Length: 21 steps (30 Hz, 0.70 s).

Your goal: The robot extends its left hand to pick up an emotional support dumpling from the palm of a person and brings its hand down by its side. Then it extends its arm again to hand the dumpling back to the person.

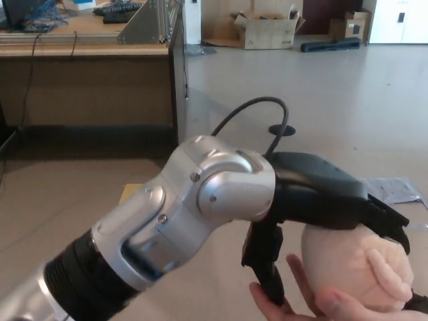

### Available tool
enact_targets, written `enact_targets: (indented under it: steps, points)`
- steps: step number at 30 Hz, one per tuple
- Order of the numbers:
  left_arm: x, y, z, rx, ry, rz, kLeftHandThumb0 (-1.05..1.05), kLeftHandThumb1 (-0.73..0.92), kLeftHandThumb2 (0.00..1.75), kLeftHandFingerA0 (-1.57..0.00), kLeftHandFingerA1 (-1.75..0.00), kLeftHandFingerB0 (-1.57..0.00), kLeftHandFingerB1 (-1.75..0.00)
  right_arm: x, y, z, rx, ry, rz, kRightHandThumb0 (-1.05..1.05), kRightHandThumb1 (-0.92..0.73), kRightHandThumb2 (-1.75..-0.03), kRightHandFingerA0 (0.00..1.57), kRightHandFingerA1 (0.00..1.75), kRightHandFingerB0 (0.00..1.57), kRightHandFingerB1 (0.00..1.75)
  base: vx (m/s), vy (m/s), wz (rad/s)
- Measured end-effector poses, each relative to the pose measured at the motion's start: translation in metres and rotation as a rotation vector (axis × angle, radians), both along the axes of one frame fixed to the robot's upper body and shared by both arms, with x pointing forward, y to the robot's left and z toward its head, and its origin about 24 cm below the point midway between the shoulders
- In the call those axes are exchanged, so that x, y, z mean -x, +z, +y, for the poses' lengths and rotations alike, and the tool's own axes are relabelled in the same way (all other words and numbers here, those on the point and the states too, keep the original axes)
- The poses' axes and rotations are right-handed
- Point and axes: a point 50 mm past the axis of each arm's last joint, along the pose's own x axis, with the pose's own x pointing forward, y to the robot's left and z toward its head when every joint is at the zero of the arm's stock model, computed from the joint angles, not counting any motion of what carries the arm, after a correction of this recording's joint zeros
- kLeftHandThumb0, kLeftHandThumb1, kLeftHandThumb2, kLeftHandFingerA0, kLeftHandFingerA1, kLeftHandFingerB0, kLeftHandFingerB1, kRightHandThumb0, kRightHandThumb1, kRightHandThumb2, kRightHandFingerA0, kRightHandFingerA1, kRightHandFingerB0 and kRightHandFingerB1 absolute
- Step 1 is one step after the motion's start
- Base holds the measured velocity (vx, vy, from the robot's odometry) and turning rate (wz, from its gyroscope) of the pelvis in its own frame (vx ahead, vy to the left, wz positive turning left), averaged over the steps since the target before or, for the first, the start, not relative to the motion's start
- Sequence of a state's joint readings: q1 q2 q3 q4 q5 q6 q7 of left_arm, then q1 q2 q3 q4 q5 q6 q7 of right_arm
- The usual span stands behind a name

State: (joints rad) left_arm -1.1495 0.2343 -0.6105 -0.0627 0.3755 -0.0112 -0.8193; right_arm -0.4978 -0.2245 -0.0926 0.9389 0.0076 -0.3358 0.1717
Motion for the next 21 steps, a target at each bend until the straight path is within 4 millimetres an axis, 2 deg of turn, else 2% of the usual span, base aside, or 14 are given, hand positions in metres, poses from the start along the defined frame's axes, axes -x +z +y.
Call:
enact_targets:
  steps: [6, 8, 9, 10, 11, 13, 17, 18, 21]
  points:
    - [-0.005, -0.008, -0.001, 0.129, -0.02, 0.003, 1.0, -0.73, 0.0, -0.55, -0.65, -0.6, -0.39, 0.0, 0.0, 0.0, 0.002, 0.002, 0.001, -0.58, -0.61, -0.95, 0.52, 0.63, 0.4, 0.52, 0.0, 0.0, 0.0]
    - [-0.007, -0.01, 0.001, 0.169, -0.022, 0.0, 1.04, -0.73, 0.01, -0.5, -0.62, -0.57, -0.39, 0.0, 0.0, 0.0, 0.002, 0.002, 0.001, -0.58, -0.61, -0.95, 0.52, 0.63, 0.4, 0.52, 0.0, 0.0, 0.0]
    - [-0.007, -0.01, 0.001, 0.185, -0.023, 0.0, 0.94, -0.73, 0.0, -0.56, -0.63, -0.71, -0.24, 0.0, 0.0, 0.0, 0.003, 0.002, 0.001, -0.58, -0.61, -0.95, 0.52, 0.63, 0.4, 0.52, 0.0, 0.0, 0.0]
    - [-0.008, -0.011, 0.001, 0.211, -0.026, -0.002, 0.94, -0.73, 0.0, -0.56, -0.63, -0.71, -0.24, 0.0, 0.0, 0.0, 0.003, 0.002, 0.001, -0.58, -0.61, -0.95, 0.52, 0.63, 0.4, 0.52, 0.0, 0.0, 0.0]
    - [-0.008, -0.011, 0.002, 0.235, -0.029, -0.005, 0.85, -0.73, 0.06, -0.55, -0.63, -0.72, -0.32, 0.0, 0.0, 0.0, 0.003, 0.002, 0.0, -0.58, -0.61, -0.95, 0.52, 0.63, 0.4, 0.52, 0.0, 0.0, 0.0]
    - [-0.006, -0.011, 0.002, 0.293, -0.034, -0.001, 0.67, -0.72, 0.26, -0.55, -0.62, -0.76, -0.4, -0.002, 0.002, 0.0, 0.006, 0.003, -0.004, -0.58, -0.61, -0.95, 0.52, 0.63, 0.4, 0.52, 0.0, 0.0, 0.0]
    - [-0.001, -0.004, 0.002, 0.409, -0.035, 0.048, 0.61, -0.65, 0.28, -0.56, -0.61, -0.77, -0.41, -0.003, 0.004, 0.0, 0.011, 0.002, -0.009, -0.58, -0.61, -0.95, 0.52, 0.63, 0.4, 0.52, 0.0, 0.0, 0.0]
    - [-0.001, -0.003, 0.002, 0.425, -0.031, 0.059, 0.55, -0.6, 0.28, -0.58, -0.59, -0.79, -0.42, -0.003, 0.004, 0.0, 0.011, 0.002, -0.009, -0.58, -0.61, -0.95, 0.52, 0.63, 0.4, 0.52, 0.0, 0.0, 0.0]
    - [-0.004, 0.003, 0.006, 0.48, -0.007, 0.109, 0.51, -0.57, 0.28, -0.6, -0.57, -0.8, -0.42, -0.004, 0.004, 0.0, 0.012, 0.001, -0.009, -0.58, -0.61, -0.95, 0.52, 0.63, 0.4, 0.52, 0.0, 0.0, 0.0]
